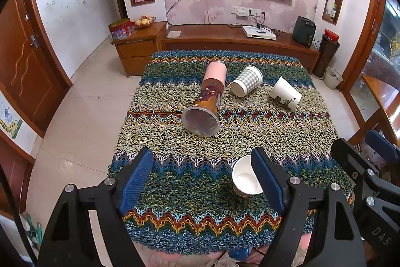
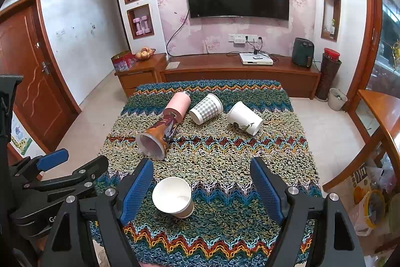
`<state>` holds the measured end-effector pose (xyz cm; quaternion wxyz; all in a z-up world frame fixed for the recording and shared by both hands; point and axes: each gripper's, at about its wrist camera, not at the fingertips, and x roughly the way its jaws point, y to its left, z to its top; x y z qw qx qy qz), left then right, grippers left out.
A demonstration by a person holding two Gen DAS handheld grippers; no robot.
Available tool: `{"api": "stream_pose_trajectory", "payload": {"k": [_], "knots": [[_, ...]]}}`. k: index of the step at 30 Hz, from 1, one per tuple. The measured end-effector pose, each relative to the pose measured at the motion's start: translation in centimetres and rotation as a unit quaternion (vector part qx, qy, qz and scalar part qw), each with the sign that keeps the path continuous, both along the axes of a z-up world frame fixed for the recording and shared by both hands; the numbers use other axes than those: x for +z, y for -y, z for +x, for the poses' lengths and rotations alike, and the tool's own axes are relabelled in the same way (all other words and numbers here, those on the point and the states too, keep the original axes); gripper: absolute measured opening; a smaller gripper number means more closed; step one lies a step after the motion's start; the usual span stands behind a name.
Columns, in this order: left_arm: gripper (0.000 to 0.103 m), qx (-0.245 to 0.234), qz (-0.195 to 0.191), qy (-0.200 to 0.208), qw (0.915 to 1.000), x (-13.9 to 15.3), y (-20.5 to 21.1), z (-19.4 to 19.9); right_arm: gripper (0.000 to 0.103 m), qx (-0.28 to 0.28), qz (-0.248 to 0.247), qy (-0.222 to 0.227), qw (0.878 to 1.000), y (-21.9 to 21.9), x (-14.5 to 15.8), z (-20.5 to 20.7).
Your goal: Flip cup upright
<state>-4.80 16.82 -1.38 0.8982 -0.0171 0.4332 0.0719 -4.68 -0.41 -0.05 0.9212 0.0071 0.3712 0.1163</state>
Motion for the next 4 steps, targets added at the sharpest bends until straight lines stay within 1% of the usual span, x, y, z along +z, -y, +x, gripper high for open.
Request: {"api": "stream_pose_trajectory", "payload": {"k": [4], "knots": [[0.083, 0.0, -0.002, -0.002, 1.0, -0.02, -0.03, 0.03, 0.08, 0.0, 0.0, -0.002, 1.0, -0.06, -0.12, 0.07]]}}
